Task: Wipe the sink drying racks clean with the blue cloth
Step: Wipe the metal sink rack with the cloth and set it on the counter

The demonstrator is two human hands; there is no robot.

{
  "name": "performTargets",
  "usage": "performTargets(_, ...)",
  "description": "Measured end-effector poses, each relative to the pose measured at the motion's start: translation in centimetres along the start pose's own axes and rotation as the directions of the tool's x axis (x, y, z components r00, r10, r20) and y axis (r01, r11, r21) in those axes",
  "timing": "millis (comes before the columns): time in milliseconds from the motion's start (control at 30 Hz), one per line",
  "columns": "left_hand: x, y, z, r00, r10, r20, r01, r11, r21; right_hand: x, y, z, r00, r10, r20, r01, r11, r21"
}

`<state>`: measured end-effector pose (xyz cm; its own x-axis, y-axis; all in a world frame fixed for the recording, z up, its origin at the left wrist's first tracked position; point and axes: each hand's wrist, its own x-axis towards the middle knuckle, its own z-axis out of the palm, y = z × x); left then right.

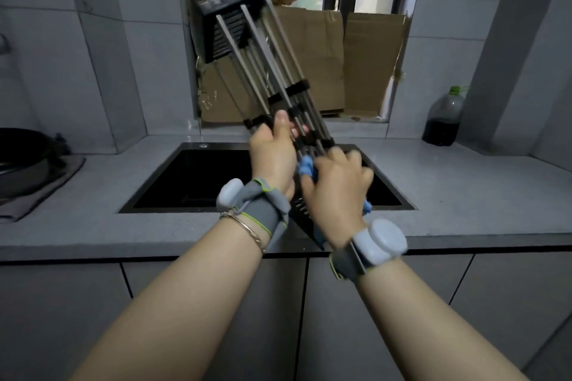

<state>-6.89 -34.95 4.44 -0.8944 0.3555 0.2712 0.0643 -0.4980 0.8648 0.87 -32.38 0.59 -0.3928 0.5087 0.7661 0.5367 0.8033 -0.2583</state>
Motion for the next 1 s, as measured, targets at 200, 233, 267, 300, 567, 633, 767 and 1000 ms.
performTargets(200, -0.5, 0.0, 0.9, 0.998, 0.050, 0.026, -0.052, 0.996, 0.067, 0.9, 0.4, -0.2, 0.999, -0.009, -0.034, 0.008, 1.000, -0.003)
performTargets(233, -0.4, 0.1, 1.0, 0.999, 0.042, 0.031, -0.044, 0.997, 0.064, 0.3, 1.0, 0.1, 0.999, -0.008, -0.050, 0.007, 1.000, -0.022)
performTargets(267, -0.1, 0.4, 0.9, 0.999, 0.035, 0.020, -0.035, 0.999, 0.037, -0.5, 1.4, 0.4, 0.998, -0.008, -0.055, 0.005, 0.999, -0.045)
performTargets(300, 0.2, 0.7, 0.9, 1.000, 0.017, -0.006, -0.016, 1.000, 0.018, -1.4, 2.0, 0.6, 0.999, -0.007, -0.051, 0.004, 0.998, -0.070)
performTargets(567, 0.7, -0.1, 0.3, 1.000, -0.015, 0.010, 0.015, 1.000, 0.007, -3.2, 3.4, 1.0, 1.000, 0.008, 0.017, -0.005, 0.990, -0.143)
performTargets(633, 0.1, -0.5, 0.5, 0.999, 0.007, 0.050, -0.008, 1.000, 0.010, -1.6, 2.1, 0.3, 0.999, 0.013, -0.036, -0.016, 0.996, -0.087)
performTargets(767, -0.9, -0.4, 1.2, 0.995, 0.037, 0.091, -0.040, 0.998, 0.041, 0.9, 0.3, -0.3, 0.999, -0.006, -0.053, 0.005, 1.000, -0.020)
performTargets(1000, 1.4, -0.1, -0.5, 0.997, -0.042, 0.068, 0.044, 0.999, -0.014, -4.8, 5.5, 2.4, 0.989, -0.109, -0.096, 0.111, 0.994, 0.017)
